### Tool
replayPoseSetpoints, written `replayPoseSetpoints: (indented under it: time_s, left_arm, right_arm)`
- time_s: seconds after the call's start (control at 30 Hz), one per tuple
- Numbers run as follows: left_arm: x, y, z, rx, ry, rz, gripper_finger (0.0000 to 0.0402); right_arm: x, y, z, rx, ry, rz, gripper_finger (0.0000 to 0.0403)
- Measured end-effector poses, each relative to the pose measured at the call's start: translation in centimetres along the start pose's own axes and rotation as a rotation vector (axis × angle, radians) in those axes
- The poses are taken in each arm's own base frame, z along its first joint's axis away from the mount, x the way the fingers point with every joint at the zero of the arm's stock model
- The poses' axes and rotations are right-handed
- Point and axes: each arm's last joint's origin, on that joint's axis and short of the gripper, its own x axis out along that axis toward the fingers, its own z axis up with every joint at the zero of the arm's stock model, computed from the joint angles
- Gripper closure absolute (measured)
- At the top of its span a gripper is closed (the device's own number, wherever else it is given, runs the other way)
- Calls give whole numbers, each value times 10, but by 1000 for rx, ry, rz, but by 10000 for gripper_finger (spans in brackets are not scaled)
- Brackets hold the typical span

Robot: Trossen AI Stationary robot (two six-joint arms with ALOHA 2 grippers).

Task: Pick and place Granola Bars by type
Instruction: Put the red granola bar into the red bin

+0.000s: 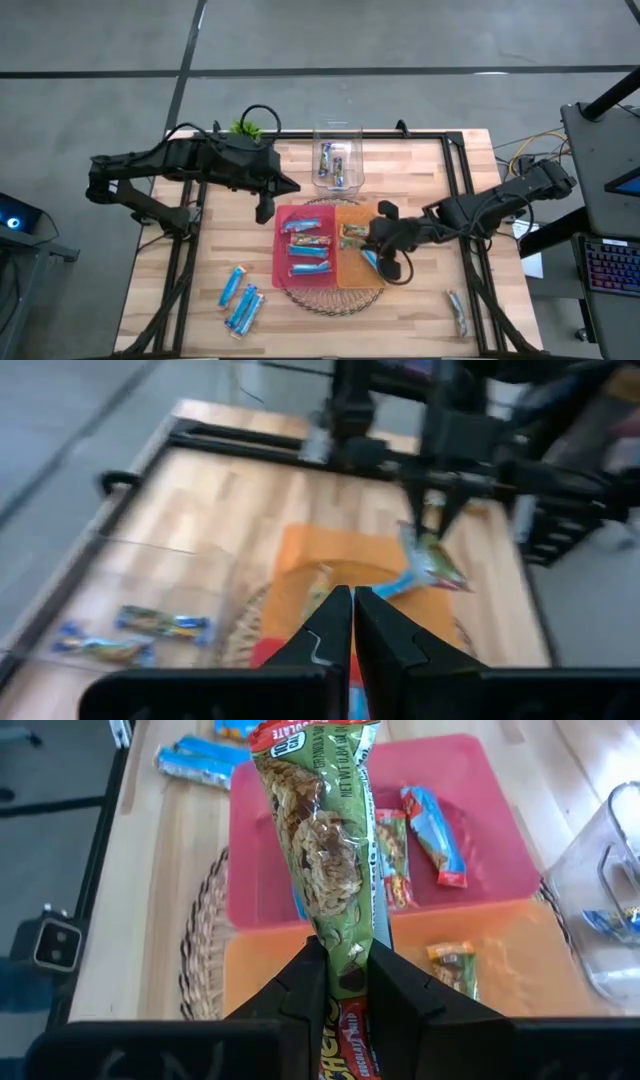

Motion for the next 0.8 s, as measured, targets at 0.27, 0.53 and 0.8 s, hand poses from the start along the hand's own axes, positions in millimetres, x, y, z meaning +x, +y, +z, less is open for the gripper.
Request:
replayPoseSetpoints:
  time_s: [0.27,0.53,0.8]
  left_arm:
    - [-36,6,-5,-10,-112,56,402]
    - [-50,14,-37,-19,-105,104,402]
    - [-62,19,-52,-20,-153,143,402]
  right_arm:
    - [-5,-5,16,39,-72,4,351]
    - [-18,-20,49,116,-198,15,351]
    - [-38,-38,80,180,-291,58,351]
